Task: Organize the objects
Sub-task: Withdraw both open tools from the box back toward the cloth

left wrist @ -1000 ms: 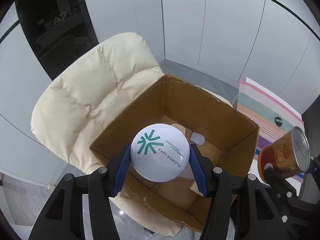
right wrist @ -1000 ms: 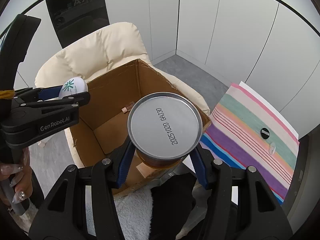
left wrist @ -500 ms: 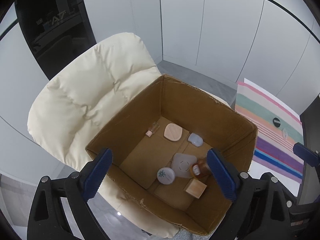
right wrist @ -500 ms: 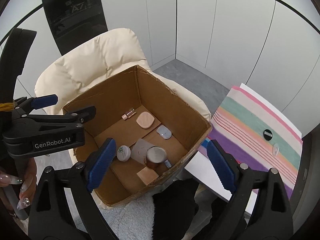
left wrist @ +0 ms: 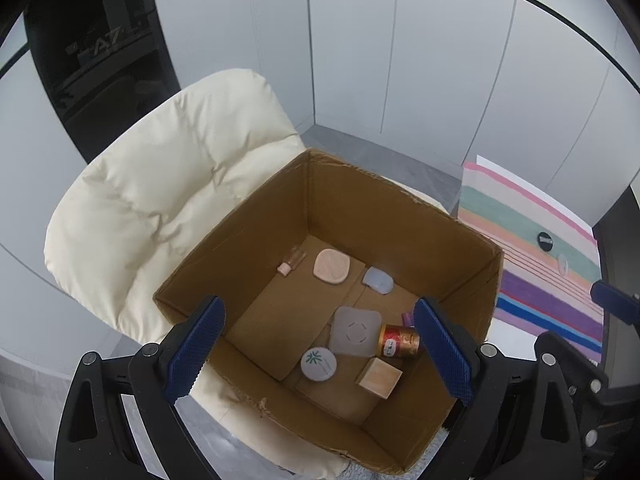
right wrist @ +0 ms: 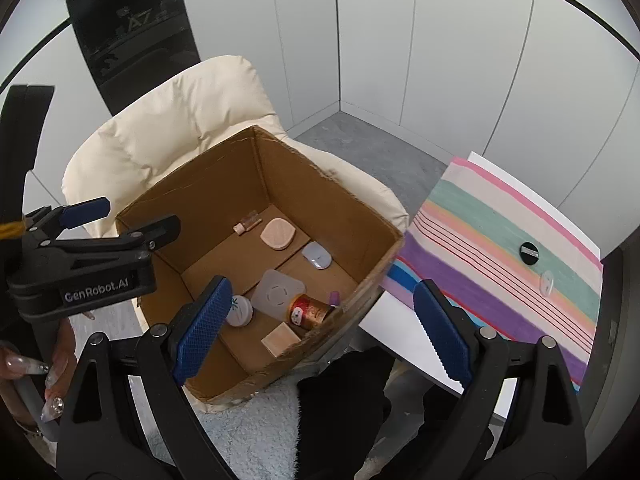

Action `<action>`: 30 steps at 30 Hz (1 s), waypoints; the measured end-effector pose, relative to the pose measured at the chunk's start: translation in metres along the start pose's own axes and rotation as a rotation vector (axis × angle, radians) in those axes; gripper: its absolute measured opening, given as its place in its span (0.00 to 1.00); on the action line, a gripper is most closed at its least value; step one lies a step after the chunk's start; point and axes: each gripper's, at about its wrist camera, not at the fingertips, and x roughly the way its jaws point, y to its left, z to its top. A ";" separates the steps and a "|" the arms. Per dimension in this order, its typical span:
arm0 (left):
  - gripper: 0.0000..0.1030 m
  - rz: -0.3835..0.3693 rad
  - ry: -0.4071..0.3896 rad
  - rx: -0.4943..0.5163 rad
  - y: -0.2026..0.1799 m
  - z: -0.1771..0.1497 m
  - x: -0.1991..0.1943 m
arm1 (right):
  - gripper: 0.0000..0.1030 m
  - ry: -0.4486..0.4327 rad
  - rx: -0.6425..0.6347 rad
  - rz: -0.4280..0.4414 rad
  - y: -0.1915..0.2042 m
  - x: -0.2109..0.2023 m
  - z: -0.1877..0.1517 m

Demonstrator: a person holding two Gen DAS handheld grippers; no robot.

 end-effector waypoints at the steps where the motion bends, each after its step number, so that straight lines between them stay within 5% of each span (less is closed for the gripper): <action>1: 0.94 -0.003 -0.002 0.008 -0.004 0.000 0.000 | 0.91 0.000 0.004 -0.002 -0.002 0.000 0.000; 14: 0.94 -0.086 -0.011 0.111 -0.072 0.007 0.005 | 0.91 -0.003 0.141 -0.061 -0.069 -0.015 -0.022; 30: 0.94 -0.234 -0.021 0.366 -0.229 0.002 -0.002 | 0.91 -0.017 0.386 -0.200 -0.198 -0.064 -0.085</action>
